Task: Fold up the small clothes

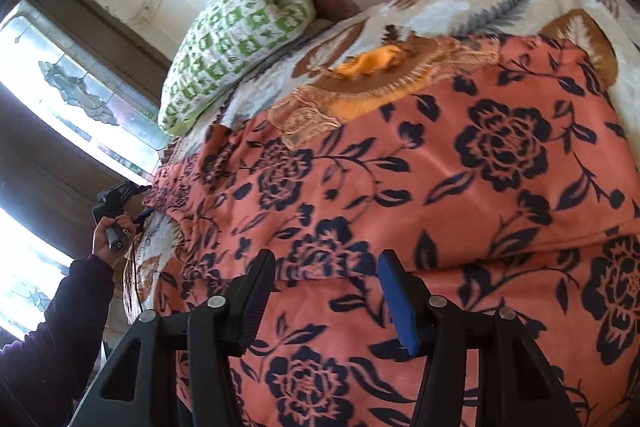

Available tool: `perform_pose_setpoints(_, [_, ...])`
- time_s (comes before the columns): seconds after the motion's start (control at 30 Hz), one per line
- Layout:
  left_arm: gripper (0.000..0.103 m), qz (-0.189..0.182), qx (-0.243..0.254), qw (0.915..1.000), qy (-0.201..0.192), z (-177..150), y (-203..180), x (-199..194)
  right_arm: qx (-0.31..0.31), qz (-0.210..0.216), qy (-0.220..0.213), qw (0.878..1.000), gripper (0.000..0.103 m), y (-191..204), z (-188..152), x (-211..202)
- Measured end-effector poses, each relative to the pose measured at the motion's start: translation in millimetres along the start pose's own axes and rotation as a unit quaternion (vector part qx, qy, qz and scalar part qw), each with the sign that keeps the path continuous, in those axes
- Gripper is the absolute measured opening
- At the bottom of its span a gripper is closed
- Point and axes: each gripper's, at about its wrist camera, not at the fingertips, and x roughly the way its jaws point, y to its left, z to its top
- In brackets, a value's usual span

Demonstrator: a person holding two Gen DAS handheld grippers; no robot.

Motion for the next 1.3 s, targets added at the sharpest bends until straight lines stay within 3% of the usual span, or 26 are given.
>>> perform_pose_setpoints(0.07, [0.028,-0.004,0.008,1.0,0.001,3.0,-4.0,7.9,0.008,-0.001,0.0,1.0,0.058,-5.0,0.8,0.9])
perform_pose_setpoints(0.17, [0.011,0.008,0.014,0.9999,0.002,2.5,-5.9,17.9,0.01,-0.004,-0.005,1.0,0.058,-7.0,2.0,-1.3])
perform_pose_setpoints(0.3, [0.006,0.01,0.029,0.9992,-0.025,-1.3,-12.7,9.1,0.0,-0.006,-0.018,1.0,0.058,-4.9,3.7,-11.5])
perform_pose_setpoints(0.43, [0.005,0.001,0.084,0.9956,-0.041,-13.0,-45.4,-15.0,0.005,-0.008,-0.035,0.999,0.057,-11.9,3.8,-24.6])
perform_pose_setpoints(0.6, [0.005,-0.037,0.181,0.9814,-0.053,-47.1,-115.3,-63.3,0.027,-0.004,-0.054,0.998,0.058,-28.4,0.4,-44.4])
perform_pose_setpoints(0.73, [0.005,-0.072,0.262,0.9609,-0.054,-100.7,-181.8,-101.4,0.036,-0.004,-0.077,0.996,0.057,-45.3,-4.3,-66.8])
perform_pose_setpoints(0.93, [0.005,-0.116,0.382,0.9165,-0.023,-233.9,-275.3,-132.8,0.068,-0.001,-0.113,0.991,0.057,-84.9,-16.2,-106.3])
perform_pose_setpoints(1.07, [0.005,-0.135,0.438,0.8889,0.005,-330.3,-303.8,-132.2,0.078,0.0,-0.134,0.988,0.057,-107.8,-23.6,-133.2])
perform_pose_setpoints(1.23, [0.005,-0.129,0.502,0.8515,0.076,-464.2,-308.8,-101.3,0.109,-0.001,-0.164,0.98,0.057,-138.3,-32.7,-164.1])
perform_pose_setpoints(1.3, [0.014,-0.12,0.521,0.8359,0.123,-514.4,-305.0,-78.2,0.128,-0.001,-0.172,0.977,0.057,-148.7,-34.1,-172.3])
